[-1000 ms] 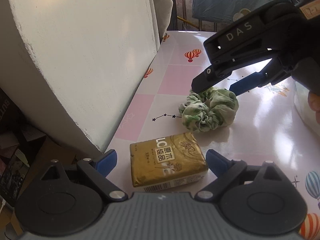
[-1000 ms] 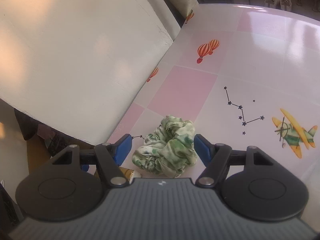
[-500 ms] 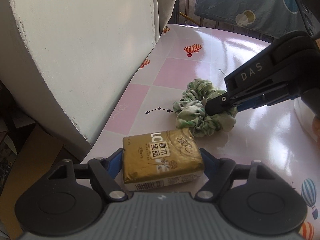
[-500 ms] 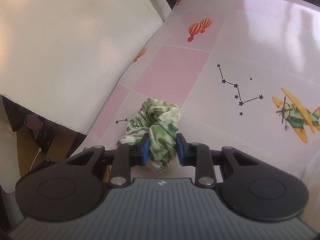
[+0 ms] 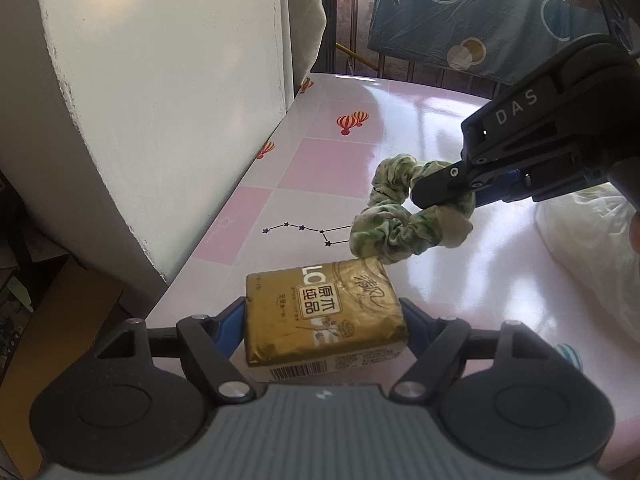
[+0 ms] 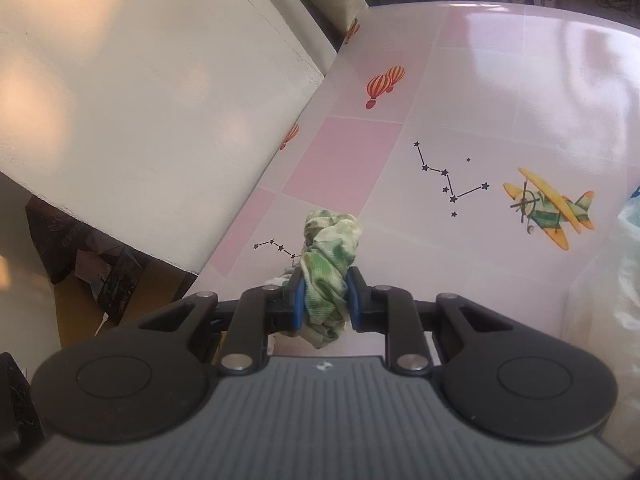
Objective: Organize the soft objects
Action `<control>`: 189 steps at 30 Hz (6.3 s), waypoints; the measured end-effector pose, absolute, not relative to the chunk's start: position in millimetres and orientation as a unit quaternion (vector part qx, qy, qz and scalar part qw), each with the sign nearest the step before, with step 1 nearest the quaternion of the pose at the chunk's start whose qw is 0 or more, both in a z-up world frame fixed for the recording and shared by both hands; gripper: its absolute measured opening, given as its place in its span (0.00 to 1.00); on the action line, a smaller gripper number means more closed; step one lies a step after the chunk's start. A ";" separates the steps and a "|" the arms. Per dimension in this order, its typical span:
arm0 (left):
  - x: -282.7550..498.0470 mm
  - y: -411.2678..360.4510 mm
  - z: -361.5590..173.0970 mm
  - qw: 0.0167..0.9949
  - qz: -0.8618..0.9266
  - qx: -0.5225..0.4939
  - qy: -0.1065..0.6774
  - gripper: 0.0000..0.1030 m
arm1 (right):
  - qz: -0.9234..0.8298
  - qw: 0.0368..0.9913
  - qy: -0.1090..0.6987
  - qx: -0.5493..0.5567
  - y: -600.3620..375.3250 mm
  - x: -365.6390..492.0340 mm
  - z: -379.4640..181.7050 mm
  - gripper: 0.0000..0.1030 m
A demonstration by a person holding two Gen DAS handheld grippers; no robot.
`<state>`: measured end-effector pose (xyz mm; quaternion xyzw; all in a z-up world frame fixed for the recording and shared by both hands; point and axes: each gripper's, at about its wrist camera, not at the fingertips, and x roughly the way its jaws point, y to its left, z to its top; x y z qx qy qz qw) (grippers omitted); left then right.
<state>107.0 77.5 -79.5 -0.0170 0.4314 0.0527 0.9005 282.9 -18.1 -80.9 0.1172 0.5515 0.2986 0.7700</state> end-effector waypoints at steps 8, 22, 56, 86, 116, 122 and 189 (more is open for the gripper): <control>89.2 57.4 -49.0 0.916 0.024 -0.014 0.400 0.76 | 0.288 0.790 0.526 0.131 -56.5 258.1 -41.7 0.19; 66.3 -7.2 -1.0 0.936 -0.055 0.018 0.349 0.76 | 0.247 0.829 0.459 0.203 -172.0 204.6 28.4 0.19; 88.0 -228.9 30.4 0.903 -0.257 0.131 0.319 0.76 | 0.014 0.847 0.483 0.219 -487.5 83.7 -11.2 0.30; 99.3 -446.4 -7.7 0.775 -0.432 0.276 0.371 0.77 | -0.098 0.890 0.281 0.345 -594.6 -81.5 52.6 0.55; 81.2 -299.5 51.5 0.872 -0.305 0.131 0.360 0.96 | -0.050 0.901 0.297 0.312 -525.6 -78.4 50.8 0.83; 58.6 -245.3 47.0 0.908 -0.226 0.092 0.342 1.00 | -0.051 0.920 0.322 0.219 -466.3 -60.5 53.4 0.89; 31.9 -215.7 7.7 0.894 -0.110 0.041 0.431 1.00 | -0.058 0.896 0.420 0.130 -404.9 -17.3 37.2 0.99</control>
